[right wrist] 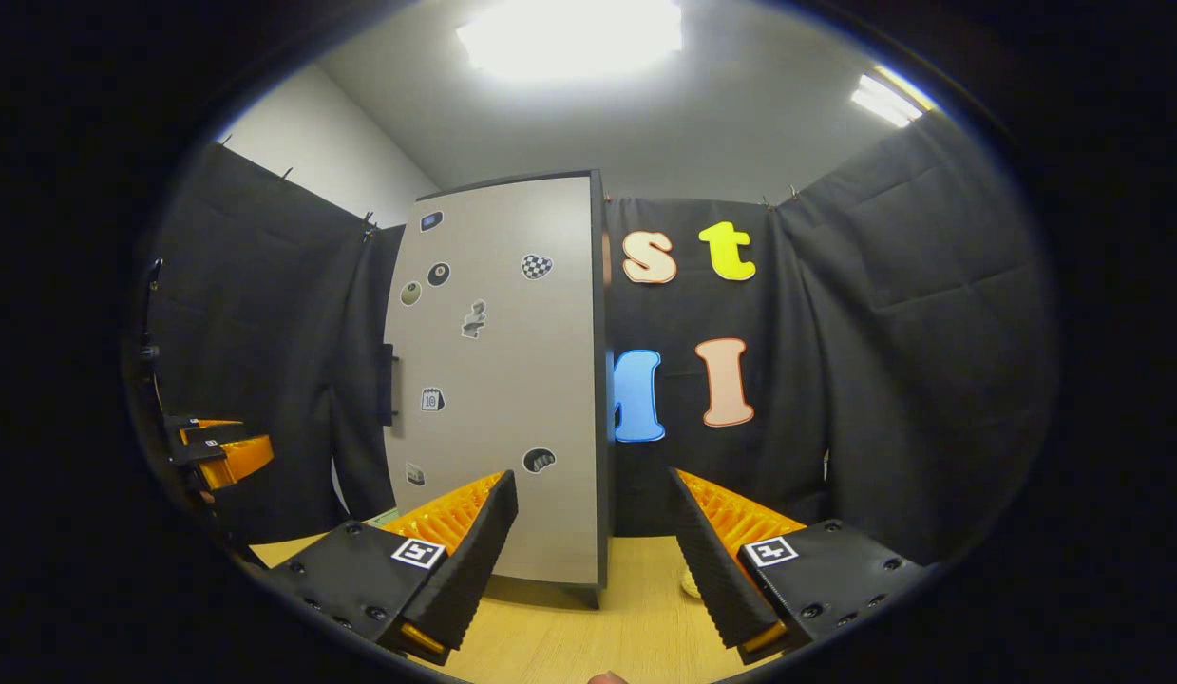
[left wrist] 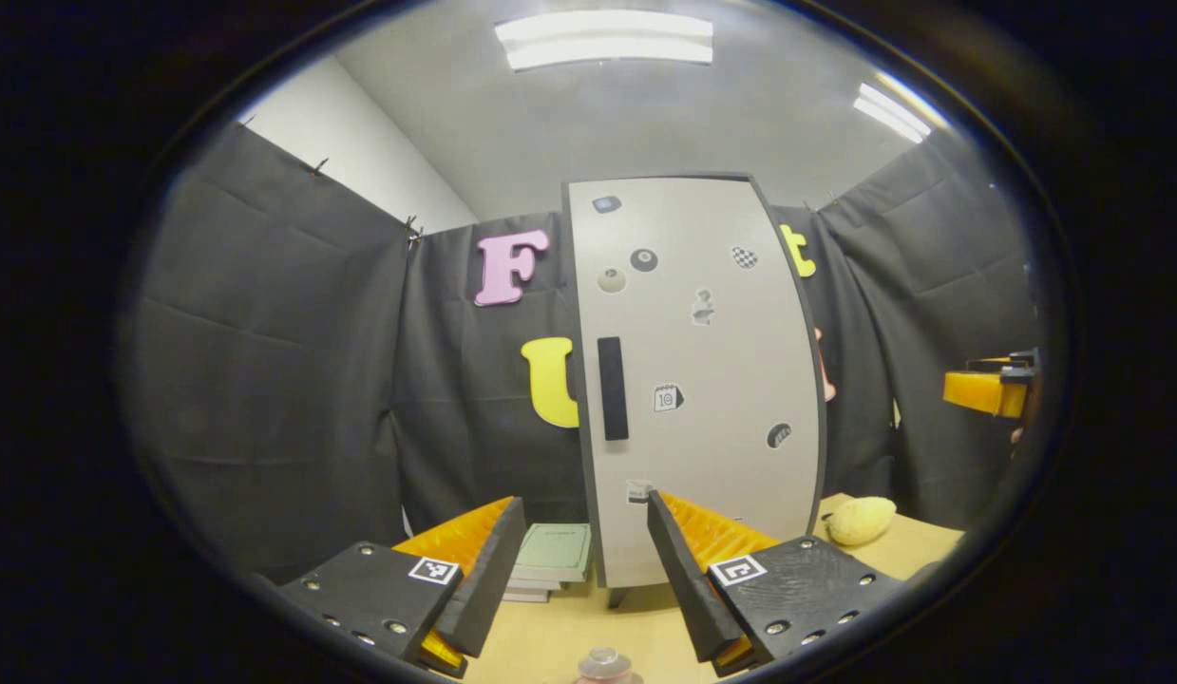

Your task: Open the cabinet door with the right hand, grasp the bottle in the cabinet with the left hand and place it on the coaster, then close the cabinet door with the right hand.

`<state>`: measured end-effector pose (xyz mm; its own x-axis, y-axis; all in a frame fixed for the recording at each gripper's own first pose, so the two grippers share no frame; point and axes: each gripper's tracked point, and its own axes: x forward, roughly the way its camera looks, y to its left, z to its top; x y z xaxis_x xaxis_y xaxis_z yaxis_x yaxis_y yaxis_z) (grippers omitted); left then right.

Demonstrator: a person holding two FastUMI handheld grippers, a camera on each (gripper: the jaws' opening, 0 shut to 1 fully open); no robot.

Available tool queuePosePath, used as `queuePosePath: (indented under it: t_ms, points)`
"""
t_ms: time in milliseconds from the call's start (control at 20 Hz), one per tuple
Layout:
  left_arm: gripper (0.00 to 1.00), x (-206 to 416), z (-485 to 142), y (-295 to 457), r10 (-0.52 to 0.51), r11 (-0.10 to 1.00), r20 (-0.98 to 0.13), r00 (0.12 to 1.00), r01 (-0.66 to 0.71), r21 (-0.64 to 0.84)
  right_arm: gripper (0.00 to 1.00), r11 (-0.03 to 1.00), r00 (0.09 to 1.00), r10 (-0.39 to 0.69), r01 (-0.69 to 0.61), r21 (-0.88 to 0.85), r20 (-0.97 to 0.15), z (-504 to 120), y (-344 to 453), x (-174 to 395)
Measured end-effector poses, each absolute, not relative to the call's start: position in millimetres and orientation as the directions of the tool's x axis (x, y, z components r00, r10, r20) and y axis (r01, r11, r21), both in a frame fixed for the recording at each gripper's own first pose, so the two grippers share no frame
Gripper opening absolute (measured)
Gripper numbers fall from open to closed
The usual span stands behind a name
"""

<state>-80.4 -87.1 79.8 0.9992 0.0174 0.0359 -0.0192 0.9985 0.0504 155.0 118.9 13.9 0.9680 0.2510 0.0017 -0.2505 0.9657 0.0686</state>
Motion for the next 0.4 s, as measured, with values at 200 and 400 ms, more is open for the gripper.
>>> queuePosePath:
  t_ms: [200,400]
  points:
    - [0.80,-80.3,78.5,-78.6,0.015,0.999,0.033,0.999,-0.016,0.042,0.98,0.968,0.971,0.241,-0.240,0.067,-0.005,13.3,125.4,152.9]
    - [0.80,-80.6,76.8,-71.6,0.013,0.999,0.031,0.999,-0.014,0.041,0.98,0.970,0.972,0.236,-0.235,0.056,-0.009,12.9,133.9,153.3]
